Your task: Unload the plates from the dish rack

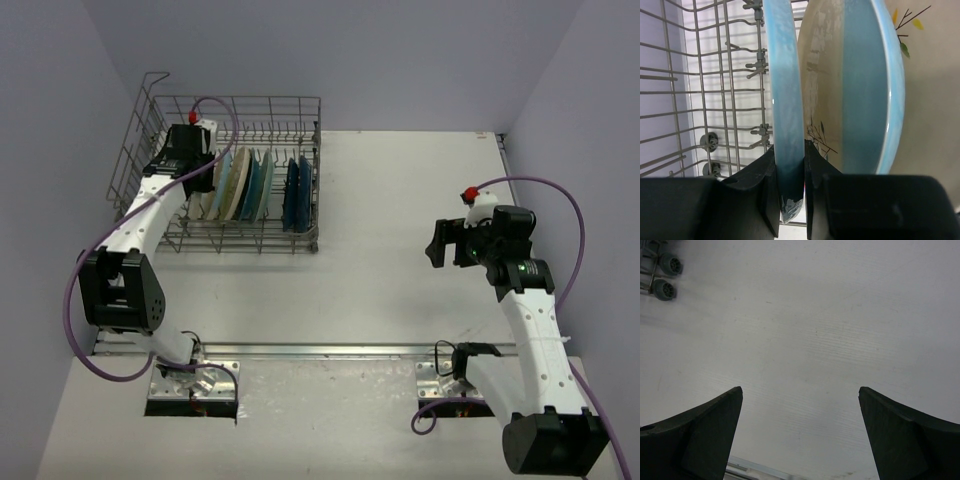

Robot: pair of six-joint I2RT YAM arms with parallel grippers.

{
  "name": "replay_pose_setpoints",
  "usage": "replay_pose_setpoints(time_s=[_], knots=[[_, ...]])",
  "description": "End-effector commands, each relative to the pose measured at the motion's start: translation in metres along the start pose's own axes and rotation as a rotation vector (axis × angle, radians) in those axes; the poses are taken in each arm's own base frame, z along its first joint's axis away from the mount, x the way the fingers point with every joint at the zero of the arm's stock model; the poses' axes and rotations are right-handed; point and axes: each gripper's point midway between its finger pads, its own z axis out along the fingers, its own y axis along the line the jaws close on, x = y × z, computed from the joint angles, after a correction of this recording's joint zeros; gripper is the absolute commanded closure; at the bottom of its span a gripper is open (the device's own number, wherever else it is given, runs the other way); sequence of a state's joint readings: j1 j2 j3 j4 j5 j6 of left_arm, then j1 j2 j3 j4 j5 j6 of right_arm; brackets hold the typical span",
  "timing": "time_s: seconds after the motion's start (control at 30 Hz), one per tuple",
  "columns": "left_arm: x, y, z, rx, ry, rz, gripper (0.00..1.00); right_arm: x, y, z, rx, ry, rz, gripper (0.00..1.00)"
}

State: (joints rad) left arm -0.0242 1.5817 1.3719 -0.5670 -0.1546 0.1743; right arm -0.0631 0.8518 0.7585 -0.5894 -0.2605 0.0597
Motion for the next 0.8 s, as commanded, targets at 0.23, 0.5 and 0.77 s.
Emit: replay_pose_setpoints(time_s=[0.23, 0.5, 0.77], knots=[[-0.105, 0.021, -0.080, -0.027, -0.350, 0.031, 1.00, -0.031, 0.020, -0.011, -0.094, -0.081, 0.031, 0.01], [-0.141, 0.024, -0.123, 0.004, -0.451, 0.030, 1.00, -0.050, 0.029, -0.022, -0.129, -0.106, 0.062, 0.01], [-0.163, 0.012, -0.166, -0.019, -0.557, 0.201, 1.00, -0.066, 0.042, -0.030, -0.186, -0.102, 0.131, 0.01]])
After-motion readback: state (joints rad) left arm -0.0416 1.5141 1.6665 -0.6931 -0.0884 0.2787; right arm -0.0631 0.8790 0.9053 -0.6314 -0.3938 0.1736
